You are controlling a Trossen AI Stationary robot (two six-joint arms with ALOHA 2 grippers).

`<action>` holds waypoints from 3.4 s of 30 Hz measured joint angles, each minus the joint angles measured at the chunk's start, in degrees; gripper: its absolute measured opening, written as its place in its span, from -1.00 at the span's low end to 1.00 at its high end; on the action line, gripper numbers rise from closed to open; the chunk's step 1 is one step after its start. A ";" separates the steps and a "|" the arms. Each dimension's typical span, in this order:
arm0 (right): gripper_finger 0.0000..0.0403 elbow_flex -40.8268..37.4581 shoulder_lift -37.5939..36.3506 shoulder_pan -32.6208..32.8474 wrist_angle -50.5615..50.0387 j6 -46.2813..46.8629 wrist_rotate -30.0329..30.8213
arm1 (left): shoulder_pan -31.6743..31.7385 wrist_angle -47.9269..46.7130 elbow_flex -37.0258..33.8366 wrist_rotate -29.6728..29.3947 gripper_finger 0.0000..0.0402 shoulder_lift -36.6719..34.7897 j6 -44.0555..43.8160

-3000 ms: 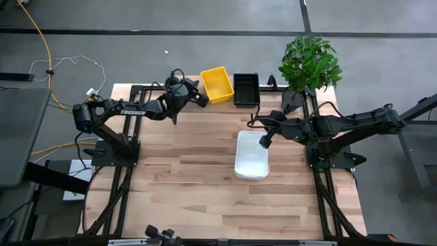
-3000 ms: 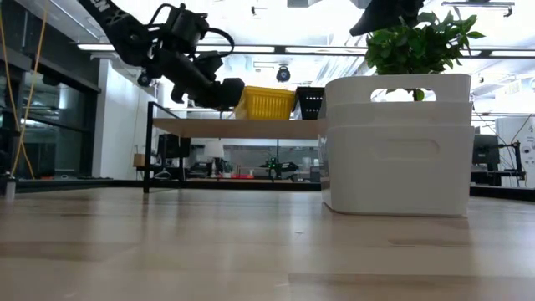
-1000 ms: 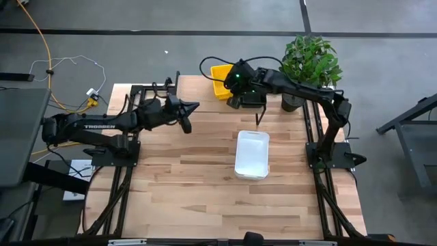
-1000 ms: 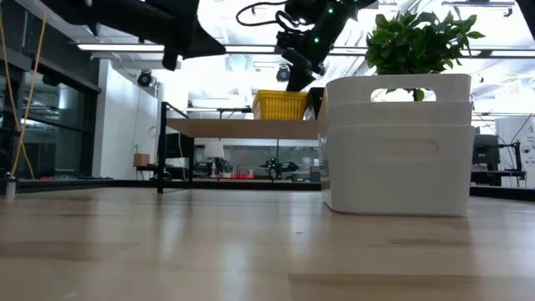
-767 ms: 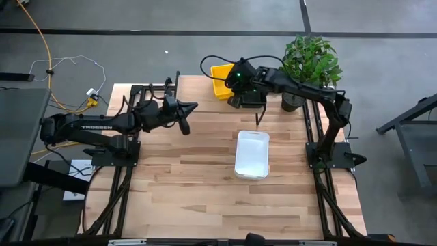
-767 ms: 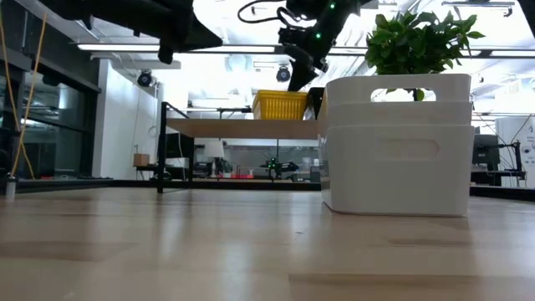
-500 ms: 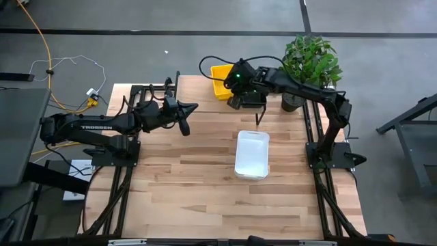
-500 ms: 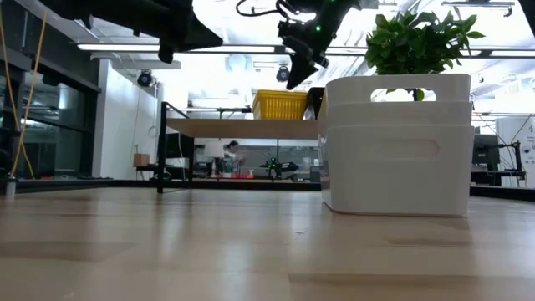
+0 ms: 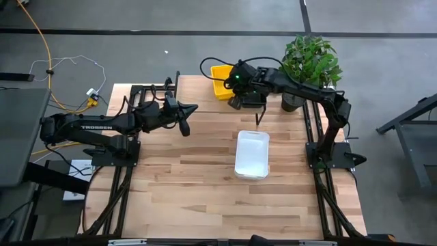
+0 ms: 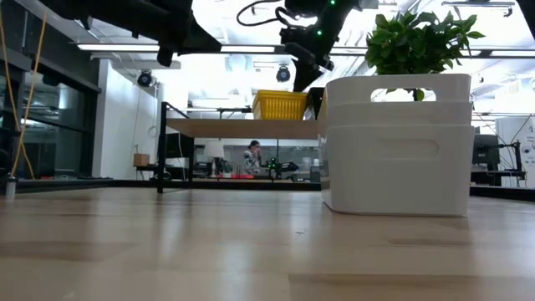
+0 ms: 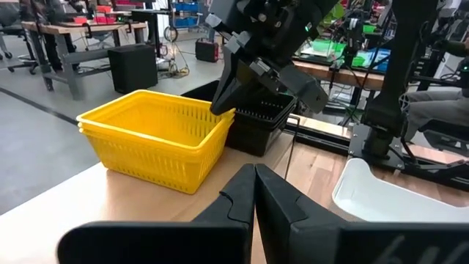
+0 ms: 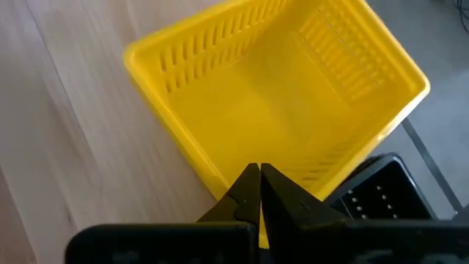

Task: Stack baskets on shelf by color
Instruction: Put the stacked yellow bins on the shelf, then put the stacked white bins on the shelf

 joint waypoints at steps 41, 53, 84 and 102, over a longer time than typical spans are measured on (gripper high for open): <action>-1.00 0.00 -2.65 1.29 -4.74 5.42 -4.93 | 0.00 -1.12 0.00 0.19 -1.00 0.00 -0.01; -1.00 0.00 -1.33 1.22 -3.20 6.91 -2.49 | 0.00 -1.12 -0.02 0.23 -1.00 0.00 -0.01; -1.00 0.00 -1.01 1.29 -5.76 6.48 -7.93 | -0.02 -2.19 -0.02 0.24 -1.00 0.00 -0.01; -1.00 0.00 -5.65 1.89 -5.87 6.62 -8.16 | -0.04 -2.41 -0.02 0.25 -1.00 0.00 -0.01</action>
